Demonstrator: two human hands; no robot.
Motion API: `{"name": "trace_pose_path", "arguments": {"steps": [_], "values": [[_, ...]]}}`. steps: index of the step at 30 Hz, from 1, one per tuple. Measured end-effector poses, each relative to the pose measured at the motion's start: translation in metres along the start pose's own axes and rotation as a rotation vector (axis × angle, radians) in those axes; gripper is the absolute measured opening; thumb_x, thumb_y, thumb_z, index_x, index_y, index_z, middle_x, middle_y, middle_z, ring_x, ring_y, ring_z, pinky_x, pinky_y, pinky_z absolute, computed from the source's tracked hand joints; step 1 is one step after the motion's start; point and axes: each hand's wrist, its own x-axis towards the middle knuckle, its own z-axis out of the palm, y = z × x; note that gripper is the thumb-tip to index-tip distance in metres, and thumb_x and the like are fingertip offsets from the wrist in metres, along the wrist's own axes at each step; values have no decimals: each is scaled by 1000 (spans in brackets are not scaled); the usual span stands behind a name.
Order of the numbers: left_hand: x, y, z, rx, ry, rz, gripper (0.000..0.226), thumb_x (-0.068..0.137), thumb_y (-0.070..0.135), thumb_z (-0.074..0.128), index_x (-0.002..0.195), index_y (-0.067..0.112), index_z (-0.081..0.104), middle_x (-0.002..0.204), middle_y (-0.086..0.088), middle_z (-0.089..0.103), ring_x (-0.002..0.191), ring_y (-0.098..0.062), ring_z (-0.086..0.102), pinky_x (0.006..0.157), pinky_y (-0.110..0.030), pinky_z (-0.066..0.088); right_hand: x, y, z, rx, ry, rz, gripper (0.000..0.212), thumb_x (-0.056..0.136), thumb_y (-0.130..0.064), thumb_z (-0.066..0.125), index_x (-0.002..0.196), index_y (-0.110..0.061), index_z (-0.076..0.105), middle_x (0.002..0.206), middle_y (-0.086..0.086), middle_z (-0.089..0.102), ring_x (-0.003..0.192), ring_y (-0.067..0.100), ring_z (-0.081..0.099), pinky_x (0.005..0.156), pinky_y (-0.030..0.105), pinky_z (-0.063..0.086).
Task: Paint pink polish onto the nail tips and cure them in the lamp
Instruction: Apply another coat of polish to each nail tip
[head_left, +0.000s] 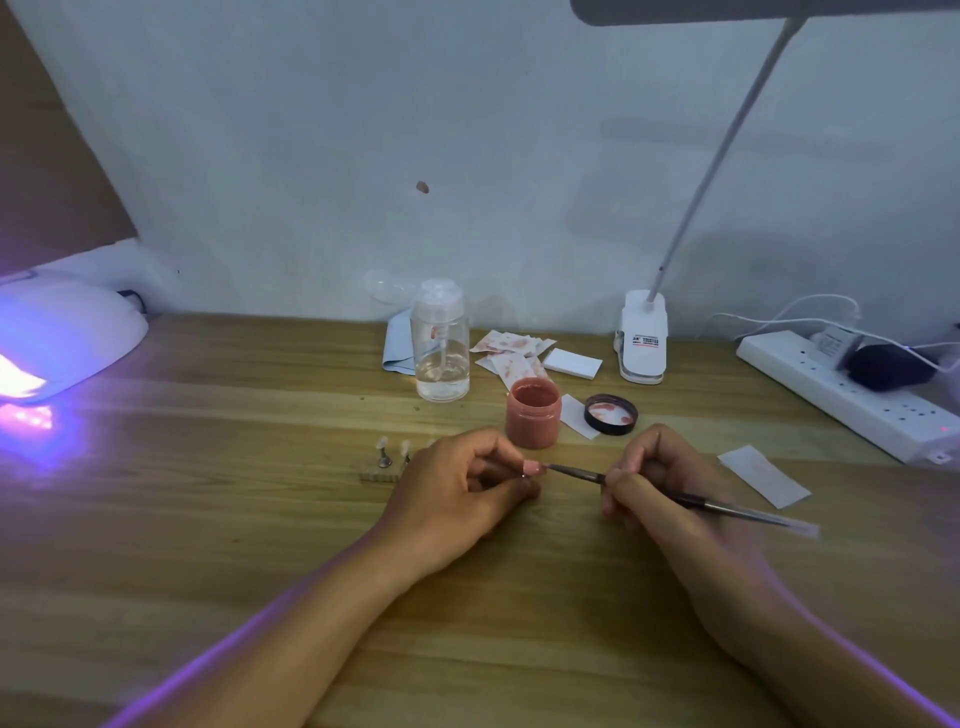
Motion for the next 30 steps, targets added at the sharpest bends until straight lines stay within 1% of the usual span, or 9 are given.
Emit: {"name": "trace_pose_path", "arguments": {"steps": [2,4,6,14,17,20,23,27,30], "values": [[-1,0,0,-11,6,-3,7,84,26,76,87,29,70,88,14,76,72,-10,70,52,-20,45,0,1,-1,28,22,4,9,89,5,54,85,6,47,63,6,60,58,7,51,53,15,39],[-1,0,0,-25,11,0,6,84,26,76,87,27,70,86,12,76,65,-17,67,50,-23,46,-1,0,-1,64,36,23,9,90,3,54,85,4,46,63,5,60,58,7,49,53,16,38],[-1,0,0,-37,9,6,6,84,26,76,86,27,70,85,10,76,59,-15,63,50,-24,47,-1,0,0,67,18,39,10,90,2,54,84,2,46,63,6,60,58,8,48,53,18,37],[-1,-2,1,-45,5,16,8,83,32,77,85,28,70,83,11,76,54,-9,59,49,-24,48,-1,0,0,32,-4,36,11,90,0,56,84,3,47,64,6,64,57,8,51,51,17,40],[-1,-2,1,-53,2,16,10,83,37,76,84,30,69,83,11,76,54,-8,59,49,-22,47,-1,1,0,34,5,24,11,90,2,56,84,5,46,63,6,64,56,8,50,50,17,39],[-1,-2,0,-43,1,23,8,83,37,76,84,34,69,83,13,76,54,-8,59,50,-21,47,-1,1,0,41,17,7,11,90,2,55,83,3,47,63,5,64,57,8,51,51,17,39],[-1,-2,0,-48,5,21,9,82,39,76,83,33,69,83,13,76,55,-9,60,49,-22,47,-1,0,1,42,1,13,12,91,3,55,85,6,46,64,7,64,58,8,51,52,17,39],[-1,-1,0,-50,2,17,11,82,37,77,83,29,70,83,12,76,55,-8,60,50,-22,47,-1,-2,2,39,-28,22,14,91,0,56,86,7,45,66,9,66,62,19,47,52,21,38],[-1,-1,0,-57,2,16,10,81,36,77,82,29,70,83,12,76,52,-4,59,49,-20,46,-2,-2,2,48,-35,24,15,91,0,56,86,8,44,66,8,67,62,21,43,52,22,36]]}}
